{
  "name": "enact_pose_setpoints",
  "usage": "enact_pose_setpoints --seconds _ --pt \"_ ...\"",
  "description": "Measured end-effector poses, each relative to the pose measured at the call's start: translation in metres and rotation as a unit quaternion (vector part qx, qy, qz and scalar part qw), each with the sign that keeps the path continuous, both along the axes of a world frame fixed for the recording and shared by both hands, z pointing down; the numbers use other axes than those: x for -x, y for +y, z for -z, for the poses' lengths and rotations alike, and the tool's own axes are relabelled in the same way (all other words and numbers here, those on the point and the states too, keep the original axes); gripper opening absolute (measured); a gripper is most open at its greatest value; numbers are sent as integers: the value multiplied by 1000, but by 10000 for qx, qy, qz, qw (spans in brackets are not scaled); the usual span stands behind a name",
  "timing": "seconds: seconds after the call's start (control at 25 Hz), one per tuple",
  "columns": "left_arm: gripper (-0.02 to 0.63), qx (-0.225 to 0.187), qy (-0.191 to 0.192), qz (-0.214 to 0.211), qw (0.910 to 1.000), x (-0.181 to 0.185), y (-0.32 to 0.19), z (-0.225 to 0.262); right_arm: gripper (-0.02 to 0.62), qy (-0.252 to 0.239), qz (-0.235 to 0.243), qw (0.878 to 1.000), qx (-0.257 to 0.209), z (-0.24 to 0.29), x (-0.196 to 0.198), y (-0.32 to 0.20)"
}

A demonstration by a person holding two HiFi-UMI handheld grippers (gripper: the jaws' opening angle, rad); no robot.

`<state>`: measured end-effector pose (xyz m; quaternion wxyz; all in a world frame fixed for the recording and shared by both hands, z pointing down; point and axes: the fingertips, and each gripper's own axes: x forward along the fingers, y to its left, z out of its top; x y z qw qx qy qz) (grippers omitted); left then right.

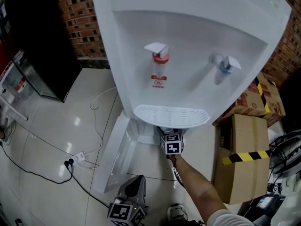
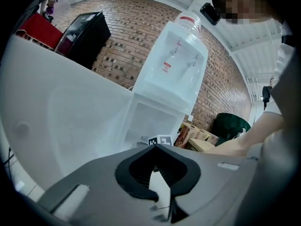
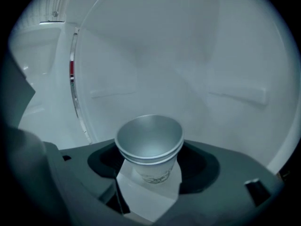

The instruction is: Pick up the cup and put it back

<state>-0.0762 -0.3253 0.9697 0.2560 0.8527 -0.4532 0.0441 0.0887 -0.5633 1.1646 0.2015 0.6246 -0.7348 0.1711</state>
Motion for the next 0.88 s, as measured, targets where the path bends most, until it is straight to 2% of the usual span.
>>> enact_pose_setpoints --seconds 0.28,0.56,0.88 --pt "3 185 160 199 9995 9 6 27 353 73 318 9994 -84 49 8 41" --pt "3 526 152 309 9980 13 41 112 353 5 433 9988 215 154 10 139" --pt "2 923 -9 148 9956 15 125 238 351 -136 453 9974 549 308 16 263"
